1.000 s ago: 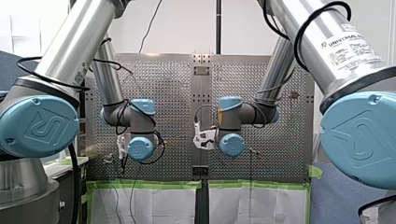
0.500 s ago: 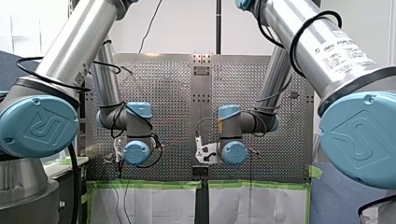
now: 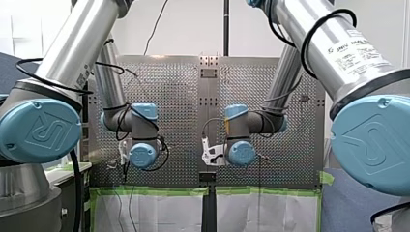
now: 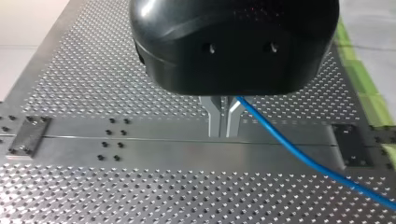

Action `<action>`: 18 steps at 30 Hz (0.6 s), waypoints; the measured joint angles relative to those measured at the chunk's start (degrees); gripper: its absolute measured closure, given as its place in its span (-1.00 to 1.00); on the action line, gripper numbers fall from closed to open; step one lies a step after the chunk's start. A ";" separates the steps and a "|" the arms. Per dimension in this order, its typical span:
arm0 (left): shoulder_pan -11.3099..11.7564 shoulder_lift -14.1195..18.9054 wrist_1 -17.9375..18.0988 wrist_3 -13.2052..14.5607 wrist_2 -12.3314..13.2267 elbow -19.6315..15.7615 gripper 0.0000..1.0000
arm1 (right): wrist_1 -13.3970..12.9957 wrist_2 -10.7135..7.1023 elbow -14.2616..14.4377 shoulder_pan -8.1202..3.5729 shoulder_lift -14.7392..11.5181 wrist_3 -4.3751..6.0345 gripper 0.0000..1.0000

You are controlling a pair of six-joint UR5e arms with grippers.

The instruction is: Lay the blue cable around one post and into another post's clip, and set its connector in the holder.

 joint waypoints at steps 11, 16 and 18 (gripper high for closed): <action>1.08 5.16 -5.09 -1.03 -0.07 1.53 0.76 | 4.42 -1.98 -1.82 -0.07 -5.53 1.91 1.00; 2.12 7.77 -7.68 -1.69 -0.94 3.54 0.76 | 6.78 -2.11 -4.00 -0.16 -7.93 2.00 1.00; 2.64 8.96 -8.88 -1.76 -1.78 4.55 0.76 | 7.84 -2.13 -5.06 -0.17 -9.01 1.89 1.00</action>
